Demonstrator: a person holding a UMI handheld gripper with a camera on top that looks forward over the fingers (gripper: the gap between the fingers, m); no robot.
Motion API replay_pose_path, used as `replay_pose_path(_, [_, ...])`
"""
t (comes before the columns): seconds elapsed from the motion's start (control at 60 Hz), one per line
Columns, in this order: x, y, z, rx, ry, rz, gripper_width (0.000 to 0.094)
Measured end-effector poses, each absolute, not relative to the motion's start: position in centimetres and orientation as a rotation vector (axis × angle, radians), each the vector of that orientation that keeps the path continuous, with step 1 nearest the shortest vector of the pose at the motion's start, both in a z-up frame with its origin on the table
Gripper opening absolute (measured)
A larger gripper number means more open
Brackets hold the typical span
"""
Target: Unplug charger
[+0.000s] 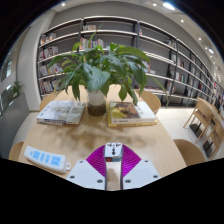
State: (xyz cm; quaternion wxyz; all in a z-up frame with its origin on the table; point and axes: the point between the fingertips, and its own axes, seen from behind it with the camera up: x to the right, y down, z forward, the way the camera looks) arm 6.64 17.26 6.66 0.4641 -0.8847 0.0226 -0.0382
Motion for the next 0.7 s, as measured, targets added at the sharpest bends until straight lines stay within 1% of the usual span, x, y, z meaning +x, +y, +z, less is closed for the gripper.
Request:
replay_pose_path(0.017, [6.8, 17.6, 6.7, -2.182, 0.051, -0.082, 0.0175])
replay_pose_path(0.033, [6.4, 17.1, 5.3, -2.18, 0.045, -0.073, 0.0176])
replay_pose_path(0.133, [6.6, 16.4, 3.0, -2.216, 0.011, -0.05, 0.0186])
replay_pose_path(0.217, [6.2, 16.8, 1.3, -2.26, 0.002, -0.014, 0.0218])
replay_pose_path(0.333, [5.9, 16.7, 1.4, -2.26, 0.009, 0.048, 0.0275])
replay_pose_path(0.367, [6.2, 16.6, 1.8, -2.256, 0.011, 0.042, 0.034])
replay_pose_path(0.383, [6.5, 16.5, 2.2, -2.254, 0.011, 0.038, 0.0387])
replay_pose_path(0.417, [7.0, 16.3, 2.9, -2.25, 0.018, 0.026, 0.0522])
replay_pose_path(0.433, [7.2, 16.1, 3.4, -2.246, 0.023, 0.02, 0.055])
replay_pose_path(0.483, [7.9, 15.8, 5.5, -2.216, 0.045, 0.003, 0.0679])
replay_pose_path(0.517, [8.6, 15.6, 7.2, -2.193, 0.058, -0.005, 0.0731])
replay_pose_path(0.55, [9.0, 15.1, 9.1, -2.163, 0.075, -0.013, 0.0767])
replay_pose_path(0.583, [9.2, 14.7, 11.0, -2.13, 0.085, -0.018, 0.0784])
replay_pose_path(0.7, [9.4, 11.6, 17.5, -2.036, 0.089, -0.016, 0.0788])
